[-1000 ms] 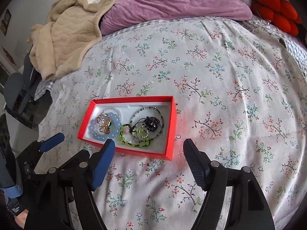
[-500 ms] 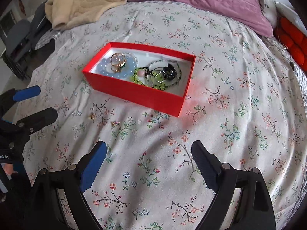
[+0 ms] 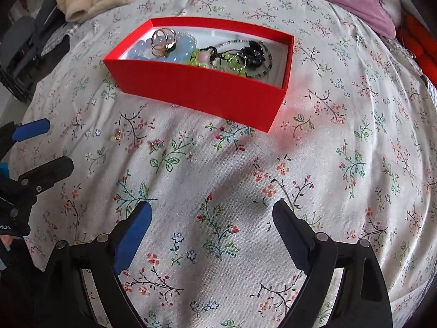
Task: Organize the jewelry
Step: 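Withdraw both tools and move toward the small gold earrings, then grasp a small gold earring with the left tool while the right tool grasps another earring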
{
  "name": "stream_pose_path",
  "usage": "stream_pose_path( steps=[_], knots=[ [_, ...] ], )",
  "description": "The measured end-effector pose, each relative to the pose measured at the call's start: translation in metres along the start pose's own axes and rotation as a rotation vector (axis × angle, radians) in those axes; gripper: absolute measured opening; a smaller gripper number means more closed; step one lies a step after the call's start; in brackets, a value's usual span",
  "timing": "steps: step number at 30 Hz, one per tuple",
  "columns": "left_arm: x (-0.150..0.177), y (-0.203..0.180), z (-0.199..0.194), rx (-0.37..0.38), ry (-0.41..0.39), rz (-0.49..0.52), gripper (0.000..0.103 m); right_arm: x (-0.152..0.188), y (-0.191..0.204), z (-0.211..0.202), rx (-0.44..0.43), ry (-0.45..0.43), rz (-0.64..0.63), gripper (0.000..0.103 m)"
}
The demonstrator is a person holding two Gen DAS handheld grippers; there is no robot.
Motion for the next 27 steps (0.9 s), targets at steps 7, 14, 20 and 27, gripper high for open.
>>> stream_pose_path(
  steps=[7, 14, 20, 27],
  knots=[
    [0.011, 0.002, 0.015, -0.02, -0.014, 0.07, 0.1, 0.004, 0.007, 0.014, 0.059, -0.005, -0.052, 0.094],
    [0.017, -0.01, 0.028, -0.057, -0.054, 0.211, 0.1, 0.004, 0.007, 0.021, 0.101, -0.043, -0.08, 0.103],
    [0.006, -0.015, 0.028, -0.021, -0.08, 0.207, 0.087, 0.005, 0.005, 0.026, 0.101, -0.063, -0.088, 0.103],
    [-0.007, -0.033, 0.029, 0.005, -0.071, 0.234, 0.06, 0.003, 0.005, 0.026, 0.105, -0.034, -0.085, 0.103]
  ],
)
Point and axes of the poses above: each gripper's, at about its wrist camera, not at the fingertips, and z roughly the way its jaws point, y to its left, x to its underside, the point moved 6 cm from there along z, roughly the way its jaws point, and after that the axes turned 13 degrees about y, right-handed, at the moved point
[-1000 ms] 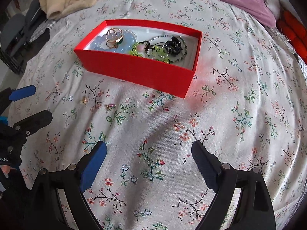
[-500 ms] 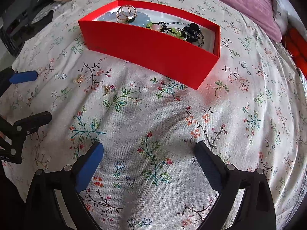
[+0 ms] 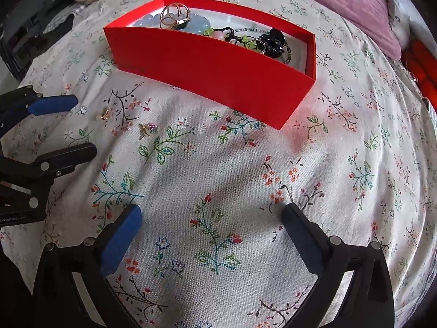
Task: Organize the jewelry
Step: 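Grasp a small gold earring with the left tool while the right tool grasps another earring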
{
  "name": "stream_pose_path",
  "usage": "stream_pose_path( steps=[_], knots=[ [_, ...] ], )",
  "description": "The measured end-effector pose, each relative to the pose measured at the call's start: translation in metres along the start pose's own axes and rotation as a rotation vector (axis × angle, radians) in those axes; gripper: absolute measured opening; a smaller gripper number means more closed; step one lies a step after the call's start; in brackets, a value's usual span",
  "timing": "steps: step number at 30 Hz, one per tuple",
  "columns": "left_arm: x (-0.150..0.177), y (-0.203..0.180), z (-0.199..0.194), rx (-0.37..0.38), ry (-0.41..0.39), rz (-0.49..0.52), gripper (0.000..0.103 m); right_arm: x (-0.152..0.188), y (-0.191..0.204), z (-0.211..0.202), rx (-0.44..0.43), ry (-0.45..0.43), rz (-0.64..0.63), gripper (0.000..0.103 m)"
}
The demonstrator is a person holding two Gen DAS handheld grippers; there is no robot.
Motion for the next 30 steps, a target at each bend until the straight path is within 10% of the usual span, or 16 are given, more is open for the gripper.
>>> stream_pose_path(
  steps=[18, 30],
  knots=[
    [-0.014, -0.011, 0.008, 0.015, 0.011, 0.01, 0.007, -0.009, 0.002, -0.007, -0.012, -0.008, -0.016, 0.103],
    [-0.009, 0.005, -0.001, -0.028, 0.054, -0.048, 0.007, -0.031, 0.025, -0.017, -0.109, -0.049, -0.018, 0.091]
  ],
)
Point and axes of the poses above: each gripper's, at about its wrist camera, not at the fingertips, and z roughly the way its jaws point, y to its left, x to its underside, the point moved 6 cm from there along z, roughly the way its jaws point, and after that the axes turned 13 degrees about y, right-handed, at the moved point
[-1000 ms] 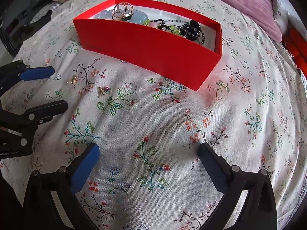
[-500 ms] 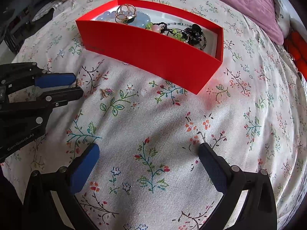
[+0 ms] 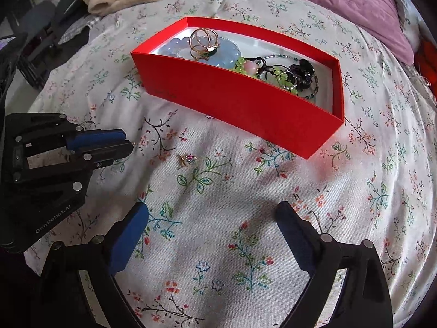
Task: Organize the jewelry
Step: 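Grasp a small gold earring with the left tool while the right tool grasps another earring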
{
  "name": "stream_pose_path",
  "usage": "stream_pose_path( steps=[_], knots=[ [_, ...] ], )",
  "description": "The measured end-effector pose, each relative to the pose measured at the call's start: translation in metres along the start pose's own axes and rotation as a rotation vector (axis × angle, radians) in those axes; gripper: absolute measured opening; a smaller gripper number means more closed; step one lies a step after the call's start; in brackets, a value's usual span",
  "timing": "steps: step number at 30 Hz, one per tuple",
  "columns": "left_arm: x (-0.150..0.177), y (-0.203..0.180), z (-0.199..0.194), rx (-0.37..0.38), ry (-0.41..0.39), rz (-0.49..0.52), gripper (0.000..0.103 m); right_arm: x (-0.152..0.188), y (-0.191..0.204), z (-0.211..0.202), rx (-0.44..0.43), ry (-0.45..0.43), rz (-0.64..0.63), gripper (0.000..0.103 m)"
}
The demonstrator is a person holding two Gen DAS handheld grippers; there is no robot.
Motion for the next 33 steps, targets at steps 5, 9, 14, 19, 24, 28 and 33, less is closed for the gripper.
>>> stream_pose_path(
  steps=[5, 9, 14, 19, 24, 28, 33],
  knots=[
    [0.002, 0.009, -0.002, 0.011, 0.015, -0.052, 0.007, -0.009, 0.008, 0.006, 0.004, -0.012, -0.004, 0.075],
    [0.003, 0.01, -0.003, 0.021, 0.02, -0.063, 0.007, -0.014, 0.012, 0.007, 0.005, -0.028, -0.024, 0.058],
    [0.002, 0.007, -0.004, 0.029, 0.022, -0.055, 0.007, -0.019, 0.017, 0.009, 0.002, -0.041, -0.042, 0.045],
    [0.002, 0.006, -0.006, 0.034, 0.02, -0.055, 0.007, -0.026, 0.024, 0.011, -0.001, -0.039, -0.059, 0.033],
    [0.003, 0.008, -0.005, 0.03, 0.026, -0.061, 0.007, -0.027, 0.029, 0.012, -0.012, -0.034, -0.076, 0.02],
    [0.002, 0.01, -0.004, 0.03, 0.028, -0.074, 0.007, -0.026, 0.029, 0.011, -0.027, -0.03, -0.074, 0.01],
    [0.0, 0.01, -0.005, 0.029, 0.023, -0.079, 0.007, -0.026, 0.03, 0.008, -0.038, -0.021, -0.061, 0.008]
  ],
)
Point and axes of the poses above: each gripper's, at about its wrist camera, not at the fingertips, and z roughly the way its jaws point, y to its left, x to its underside, the point moved 6 cm from there along z, roughly the way its jaws point, and after that the axes turned 13 degrees about y, right-handed, at the moved point
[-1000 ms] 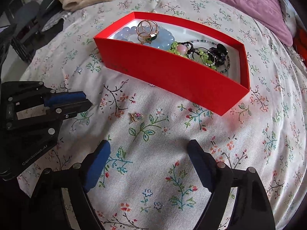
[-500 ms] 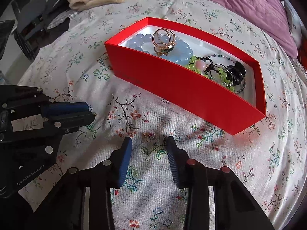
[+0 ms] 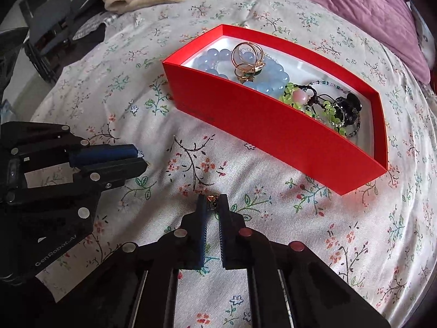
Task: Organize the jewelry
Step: 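Grasp a small gold earring with the left tool while the right tool grasps another earring, then carry both earrings into the red box and open both tools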
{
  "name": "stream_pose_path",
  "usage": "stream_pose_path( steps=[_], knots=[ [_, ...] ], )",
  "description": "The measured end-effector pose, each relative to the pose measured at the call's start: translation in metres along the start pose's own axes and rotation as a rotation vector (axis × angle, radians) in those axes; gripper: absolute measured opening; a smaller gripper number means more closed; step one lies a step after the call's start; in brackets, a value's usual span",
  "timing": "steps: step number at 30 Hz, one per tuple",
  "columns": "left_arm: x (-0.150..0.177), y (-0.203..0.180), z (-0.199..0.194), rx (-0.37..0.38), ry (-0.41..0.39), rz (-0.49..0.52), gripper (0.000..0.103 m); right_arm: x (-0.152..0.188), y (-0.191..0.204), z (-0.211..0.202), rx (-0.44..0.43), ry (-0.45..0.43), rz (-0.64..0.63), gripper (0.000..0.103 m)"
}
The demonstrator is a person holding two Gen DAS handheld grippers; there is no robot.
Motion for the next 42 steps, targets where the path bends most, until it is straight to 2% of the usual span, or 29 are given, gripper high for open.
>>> stream_pose_path(
  steps=[19, 31, 42],
  knots=[
    [-0.014, 0.01, -0.025, 0.046, -0.029, -0.092, 0.007, 0.007, -0.018, -0.042, -0.098, -0.015, 0.133, 0.007],
    [-0.036, 0.01, -0.054, 0.074, -0.12, -0.154, 0.007, 0.005, -0.041, -0.076, -0.137, -0.078, 0.233, 0.007],
    [-0.071, -0.012, -0.058, 0.054, -0.206, -0.142, 0.007, -0.01, -0.071, -0.091, -0.129, -0.142, 0.337, 0.007]
  ],
)
Point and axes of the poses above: each gripper's, at about its wrist camera, not at the fingertips, and z roughly the way its jaws point, y to its left, x to its underside, the point moved 6 cm from there along z, roughly the way its jaws point, and after that the axes turned 13 degrees about y, right-handed, at the moved point
